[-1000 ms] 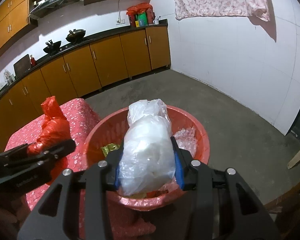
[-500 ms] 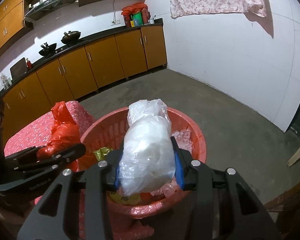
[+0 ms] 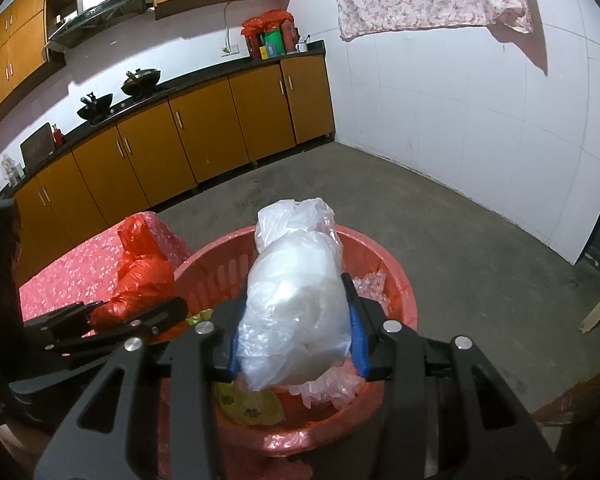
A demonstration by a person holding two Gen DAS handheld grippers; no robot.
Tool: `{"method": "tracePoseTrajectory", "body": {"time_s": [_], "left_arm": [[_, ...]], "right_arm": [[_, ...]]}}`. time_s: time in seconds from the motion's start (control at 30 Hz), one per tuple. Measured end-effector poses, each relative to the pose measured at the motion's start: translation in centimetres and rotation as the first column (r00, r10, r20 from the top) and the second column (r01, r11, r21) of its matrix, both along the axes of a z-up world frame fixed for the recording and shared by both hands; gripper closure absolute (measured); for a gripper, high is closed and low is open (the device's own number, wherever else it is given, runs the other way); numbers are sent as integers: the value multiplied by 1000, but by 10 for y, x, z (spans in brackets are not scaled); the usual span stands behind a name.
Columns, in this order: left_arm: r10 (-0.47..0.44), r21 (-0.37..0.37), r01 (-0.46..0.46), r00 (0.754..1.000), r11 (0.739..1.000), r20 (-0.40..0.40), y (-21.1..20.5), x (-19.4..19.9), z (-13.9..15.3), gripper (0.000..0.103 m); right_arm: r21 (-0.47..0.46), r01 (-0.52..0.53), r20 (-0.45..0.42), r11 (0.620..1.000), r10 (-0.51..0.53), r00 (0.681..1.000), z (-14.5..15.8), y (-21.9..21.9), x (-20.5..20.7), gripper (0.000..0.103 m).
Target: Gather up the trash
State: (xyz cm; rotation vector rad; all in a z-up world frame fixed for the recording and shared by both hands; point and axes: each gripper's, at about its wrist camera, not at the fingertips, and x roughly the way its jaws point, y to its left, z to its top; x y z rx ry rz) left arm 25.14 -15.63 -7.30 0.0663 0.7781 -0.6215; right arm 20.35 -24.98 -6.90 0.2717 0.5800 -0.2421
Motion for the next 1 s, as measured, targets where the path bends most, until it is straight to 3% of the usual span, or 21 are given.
{"method": "tracePoseTrajectory", "body": {"time_s": [0.17,0.37,0.43,0.5,0.7,1.0], "left_arm": [[13,-5,-13,1000,1000,-4,1,2,-2,34],[44,-2,-44,999,999,-14,12,7,-3,24],[69,-2,-69,997,998,-16,21,7,-2,20],[111,-13,-111,994,994,-12,37,4,2,11],[222,-20,-222,975,975,25,89,-15,19,2],[387,-5,-389,916,921,107,162,-75,43,2]], "right_arm": [[1,3,31,1000,-3,1000,5,-1,-1,52],[26,27,55,999,-29,998,9,-8,-7,40],[6,66,86,998,-66,994,13,-8,-17,17],[-38,124,129,992,-118,985,19,-8,-29,4],[-208,174,66,963,-163,984,28,10,-43,4],[-147,70,67,987,-60,996,38,42,-82,4]]}}
